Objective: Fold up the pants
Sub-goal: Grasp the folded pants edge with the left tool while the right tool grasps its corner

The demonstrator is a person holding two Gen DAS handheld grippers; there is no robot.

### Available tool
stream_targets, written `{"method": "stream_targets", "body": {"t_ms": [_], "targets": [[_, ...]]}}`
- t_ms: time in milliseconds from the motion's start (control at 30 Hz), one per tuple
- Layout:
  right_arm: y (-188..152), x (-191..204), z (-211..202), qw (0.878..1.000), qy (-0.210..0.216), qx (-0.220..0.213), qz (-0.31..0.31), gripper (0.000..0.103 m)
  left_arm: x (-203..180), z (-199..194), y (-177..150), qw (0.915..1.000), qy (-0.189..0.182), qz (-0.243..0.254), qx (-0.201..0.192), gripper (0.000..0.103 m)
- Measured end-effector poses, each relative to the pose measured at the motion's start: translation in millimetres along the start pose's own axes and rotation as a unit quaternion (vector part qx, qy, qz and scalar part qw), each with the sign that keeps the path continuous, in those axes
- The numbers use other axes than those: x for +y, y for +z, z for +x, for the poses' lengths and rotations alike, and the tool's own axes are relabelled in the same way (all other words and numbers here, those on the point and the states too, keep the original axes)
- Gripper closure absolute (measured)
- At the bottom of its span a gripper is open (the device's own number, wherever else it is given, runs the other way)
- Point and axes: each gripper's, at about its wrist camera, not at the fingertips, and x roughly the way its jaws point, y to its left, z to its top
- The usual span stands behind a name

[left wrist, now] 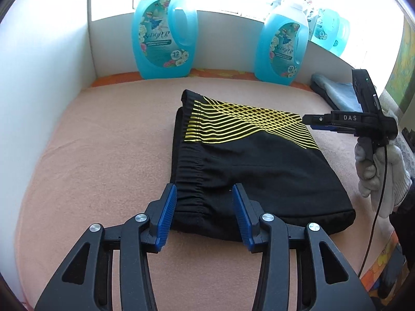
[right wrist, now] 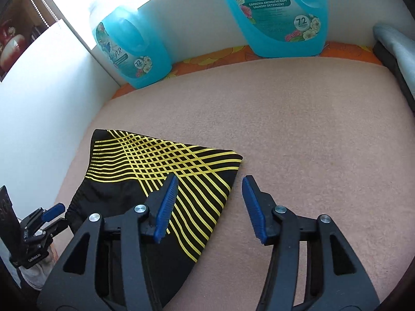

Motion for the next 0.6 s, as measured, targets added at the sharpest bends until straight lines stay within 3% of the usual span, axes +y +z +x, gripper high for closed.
{"method": "stream_targets", "body": {"t_ms": [100, 200, 400, 567, 600], "targets": [[-2, -8, 6, 0.999, 0.029, 0.016, 0.020, 0.048, 19, -7, -3, 0.9979, -0.024, -0.058, 0.012, 0.049], [-2, -7, 9, 0.999, 0.033, 0.013, 0.025, 0.047, 35, 0, -7, 0.9921, -0.044, -0.110, 0.041, 0.049], [-1, -2, 17, 0.998, 0.046, 0.014, 0.031, 0.047, 37, 20, -4, 0.9832, -0.065, -0.153, 0.076, 0.048], [2, -2, 20, 0.998, 0.049, 0.011, 0.044, 0.047, 28, 30, -7, 0.9842, -0.035, -0.151, 0.086, 0.047], [2, -2, 21, 0.998, 0.050, 0.011, 0.043, 0.047, 29, 33, -9, 0.9841, -0.026, -0.151, 0.089, 0.042]]}}
